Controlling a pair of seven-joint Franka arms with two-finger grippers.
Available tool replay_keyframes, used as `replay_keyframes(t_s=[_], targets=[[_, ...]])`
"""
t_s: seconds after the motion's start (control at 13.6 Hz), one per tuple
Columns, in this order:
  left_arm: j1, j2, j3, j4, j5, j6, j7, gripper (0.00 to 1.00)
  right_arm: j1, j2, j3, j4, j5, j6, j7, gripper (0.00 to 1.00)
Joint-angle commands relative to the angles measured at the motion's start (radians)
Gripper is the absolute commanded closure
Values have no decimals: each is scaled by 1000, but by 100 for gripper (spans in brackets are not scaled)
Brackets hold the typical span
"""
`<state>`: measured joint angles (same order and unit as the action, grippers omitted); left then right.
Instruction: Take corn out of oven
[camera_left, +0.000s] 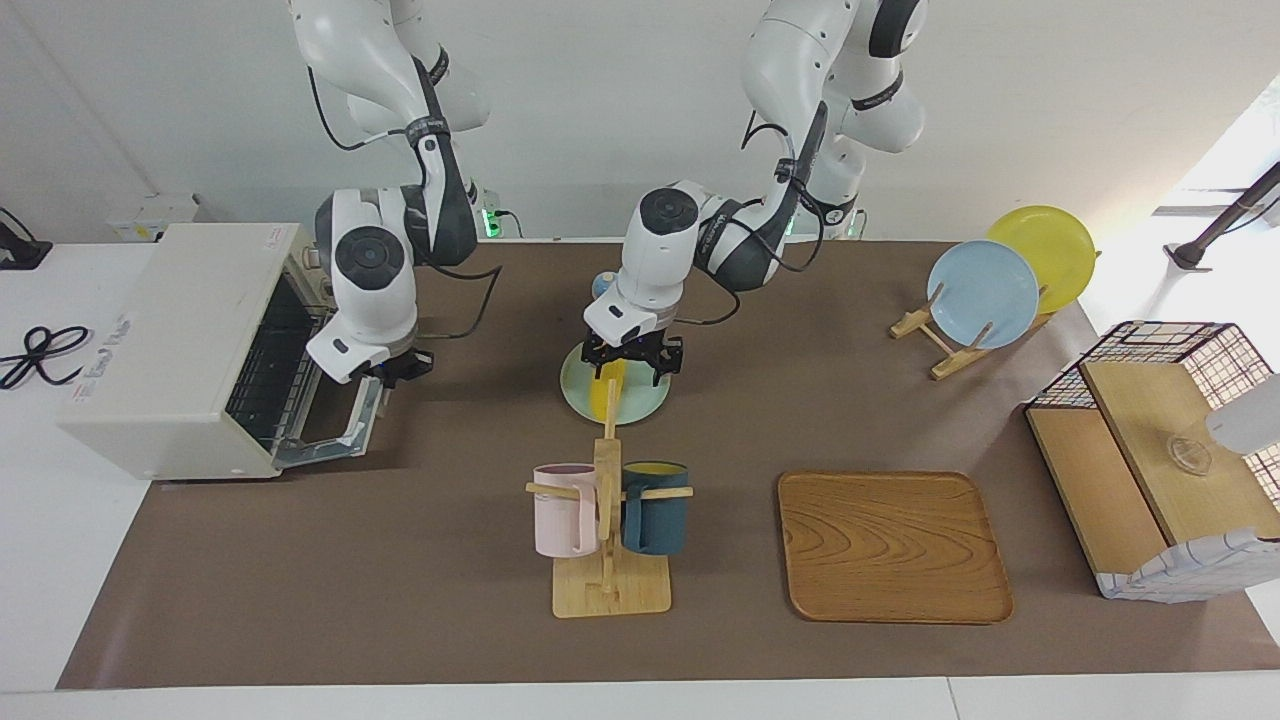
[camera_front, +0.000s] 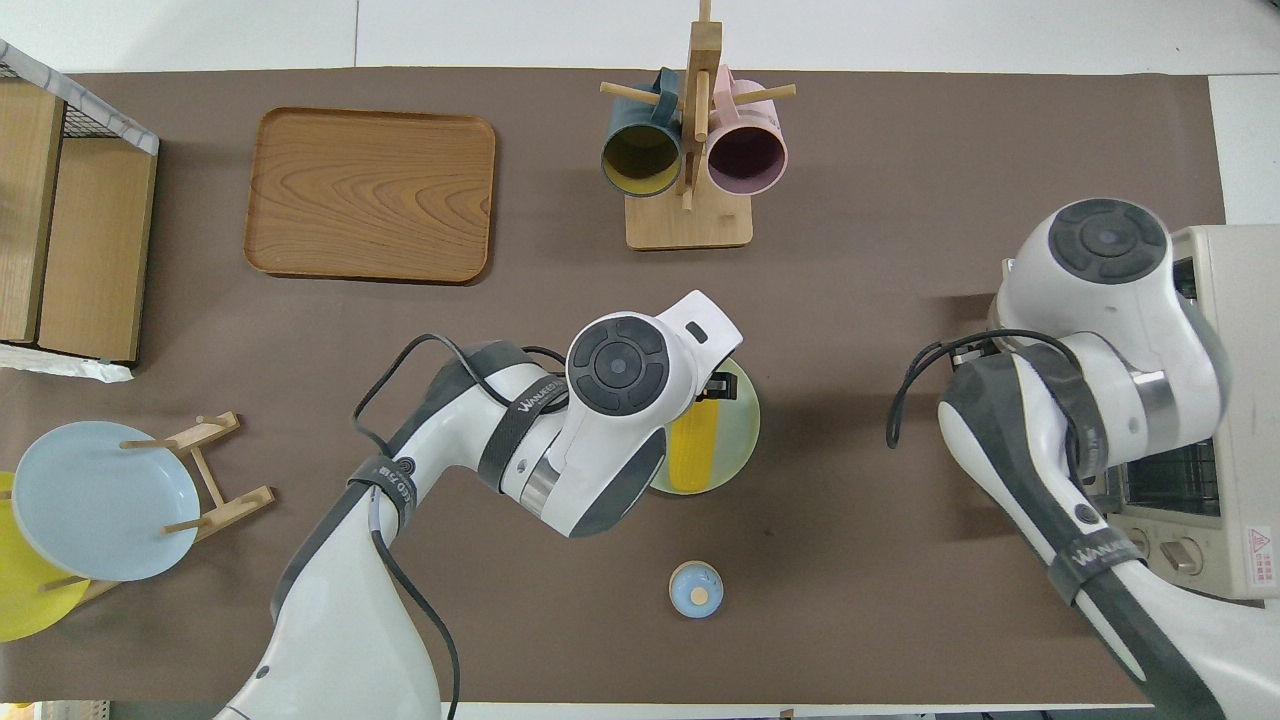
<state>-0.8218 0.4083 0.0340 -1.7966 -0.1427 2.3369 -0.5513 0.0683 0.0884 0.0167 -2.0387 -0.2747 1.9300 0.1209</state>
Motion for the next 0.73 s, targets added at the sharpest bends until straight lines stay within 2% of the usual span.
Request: replay_keyframes(t_s=[0.0,0.29,0.59,0.66], targets=[[-25,33,17,16,-6,30,-25,0,-105,-84,-4,-15,-46,-49,-145,100],[-48,32,20,-6,-6,32,-27,0,-173,-116,-4,-15,-43,-65,-245,100],[-69,24,20,-30,-6,28,-35,0,-174,-165,-4,-9,-41,-104,-257,100],[-69,21,20,-36,-6,28,-35,7,-176,-182,-4,0,-34,-123,-260,100]])
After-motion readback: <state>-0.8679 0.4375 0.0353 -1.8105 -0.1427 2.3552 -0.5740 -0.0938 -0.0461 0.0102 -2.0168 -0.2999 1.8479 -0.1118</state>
